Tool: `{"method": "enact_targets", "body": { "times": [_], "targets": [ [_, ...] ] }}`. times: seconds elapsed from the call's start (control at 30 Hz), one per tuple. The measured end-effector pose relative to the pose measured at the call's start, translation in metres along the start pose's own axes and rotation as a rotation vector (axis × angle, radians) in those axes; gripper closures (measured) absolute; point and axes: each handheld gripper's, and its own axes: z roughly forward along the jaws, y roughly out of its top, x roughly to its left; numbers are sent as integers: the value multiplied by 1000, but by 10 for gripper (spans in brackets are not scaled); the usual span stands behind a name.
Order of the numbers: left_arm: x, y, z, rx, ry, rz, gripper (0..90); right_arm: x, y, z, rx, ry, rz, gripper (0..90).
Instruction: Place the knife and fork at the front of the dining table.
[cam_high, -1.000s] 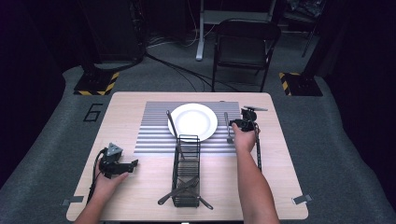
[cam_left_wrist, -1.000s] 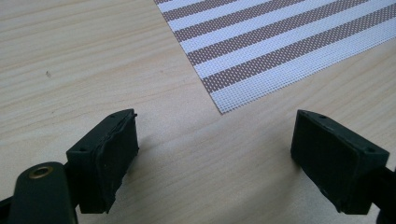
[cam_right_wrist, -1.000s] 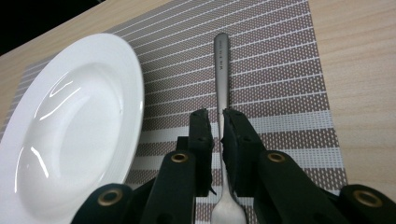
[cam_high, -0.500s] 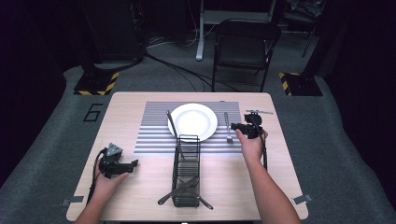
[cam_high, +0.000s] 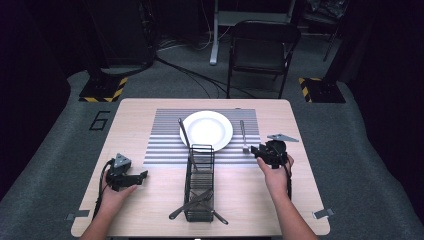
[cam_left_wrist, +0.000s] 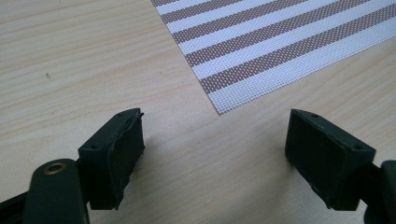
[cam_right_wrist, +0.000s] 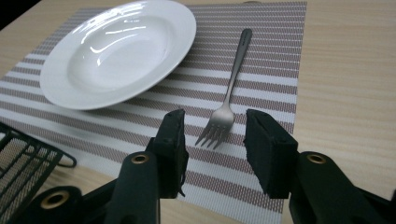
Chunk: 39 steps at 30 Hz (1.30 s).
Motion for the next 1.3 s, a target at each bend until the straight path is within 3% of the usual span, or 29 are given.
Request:
{"method": "enact_targets", "body": {
  "times": [0.2, 0.37, 0.47, 0.6, 0.97, 1.07, 1.3],
  "targets": [
    [-1, -1, -2, -18, 6, -13, 287, 4, -14, -5, 1, -10, -33, 568],
    [-2, 0, -5, -25, -18, -61, 422, 4, -23, -7, -6, 13, -43, 596],
    [-4, 1, -6, -11, -30, -50, 440, 4, -28, -5, 2, 5, -72, 594],
    [-8, 4, -7, -2, -31, -36, 445, 3, -32, -3, 10, 9, -76, 568],
    [-17, 14, -19, -21, -85, -52, 491, 3, -38, 0, 22, 20, -94, 535],
    [-20, 20, -24, -25, -109, -50, 500, 5, -38, -1, 18, 17, -120, 540],
    [-28, 37, -34, -41, -141, -43, 540, 7, -38, -2, 14, 21, -125, 541]
  ]
}}
